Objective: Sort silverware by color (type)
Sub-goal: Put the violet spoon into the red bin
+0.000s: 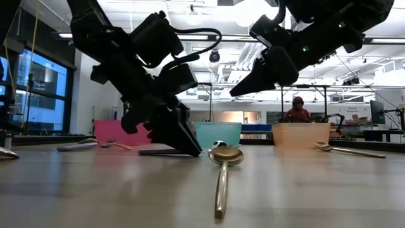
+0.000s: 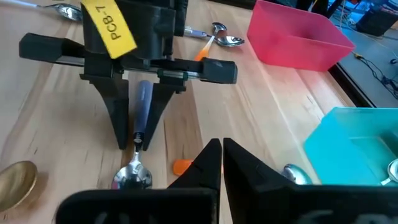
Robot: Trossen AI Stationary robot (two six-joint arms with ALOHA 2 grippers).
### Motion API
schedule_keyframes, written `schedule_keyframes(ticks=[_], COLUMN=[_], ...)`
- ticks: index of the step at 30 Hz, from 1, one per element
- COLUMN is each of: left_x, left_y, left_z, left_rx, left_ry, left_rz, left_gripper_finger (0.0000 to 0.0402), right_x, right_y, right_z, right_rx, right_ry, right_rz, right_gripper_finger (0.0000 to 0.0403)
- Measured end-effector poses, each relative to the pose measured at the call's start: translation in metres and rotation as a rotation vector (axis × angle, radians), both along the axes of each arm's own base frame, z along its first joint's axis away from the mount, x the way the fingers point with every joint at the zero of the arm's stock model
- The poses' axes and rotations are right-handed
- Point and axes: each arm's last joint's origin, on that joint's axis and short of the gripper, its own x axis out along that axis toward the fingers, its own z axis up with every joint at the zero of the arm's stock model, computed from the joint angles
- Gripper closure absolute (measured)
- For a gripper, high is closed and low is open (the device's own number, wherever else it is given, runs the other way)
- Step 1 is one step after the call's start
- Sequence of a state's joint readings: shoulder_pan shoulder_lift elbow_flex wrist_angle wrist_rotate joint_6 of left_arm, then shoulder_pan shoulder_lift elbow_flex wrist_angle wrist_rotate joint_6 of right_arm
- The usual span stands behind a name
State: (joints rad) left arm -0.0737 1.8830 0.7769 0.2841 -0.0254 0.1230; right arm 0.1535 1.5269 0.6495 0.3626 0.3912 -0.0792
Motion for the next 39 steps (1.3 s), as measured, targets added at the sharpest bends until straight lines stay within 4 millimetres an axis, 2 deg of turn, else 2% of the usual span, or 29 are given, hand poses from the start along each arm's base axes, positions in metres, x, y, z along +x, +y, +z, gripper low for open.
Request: schedule_keyframes(ticks=[9, 15, 24, 33, 36, 39], left_x=[-0.005, -0.010, -0.037, -0.057, -0.064, -0.073], left_y=[0.002, 0.003, 0.005, 0.011, 0.020, 0.037], left_z=[-0.003, 0.004, 0.039, 0.081, 0.092, 0.105], left_rx=[0.030, 0.038, 0.057, 0.079, 0.092, 0.093], left_ry=[0.062, 0.094, 0.193, 0.145, 0.128, 0.111], left_rz=[-0.028, -0.021, -0.002, 0.092, 0.164, 0.265], left_gripper_finger=[0.0367, 0.0368, 0.0376, 0.0383, 0.0399, 0.0397], right_x=[0.000, 0.000, 0.000, 0.000, 0.000, 0.000], right_y=[0.000, 0.000, 0.000, 0.000, 0.000, 0.000], right_z=[0.000, 0.000, 0.000, 0.000, 0.000, -0.001], right_rx=[0.000, 0.000, -0.006, -0.007, -0.006, -0.005], right_ry=[0.000, 0.000, 0.003, 0.006, 0.006, 0.009], right_rz=[0.000, 0.000, 0.003, 0.003, 0.003, 0.002], right_gripper_finger=[0.0403, 0.0403, 0.0403, 0.0403, 0.0403, 0.0403])
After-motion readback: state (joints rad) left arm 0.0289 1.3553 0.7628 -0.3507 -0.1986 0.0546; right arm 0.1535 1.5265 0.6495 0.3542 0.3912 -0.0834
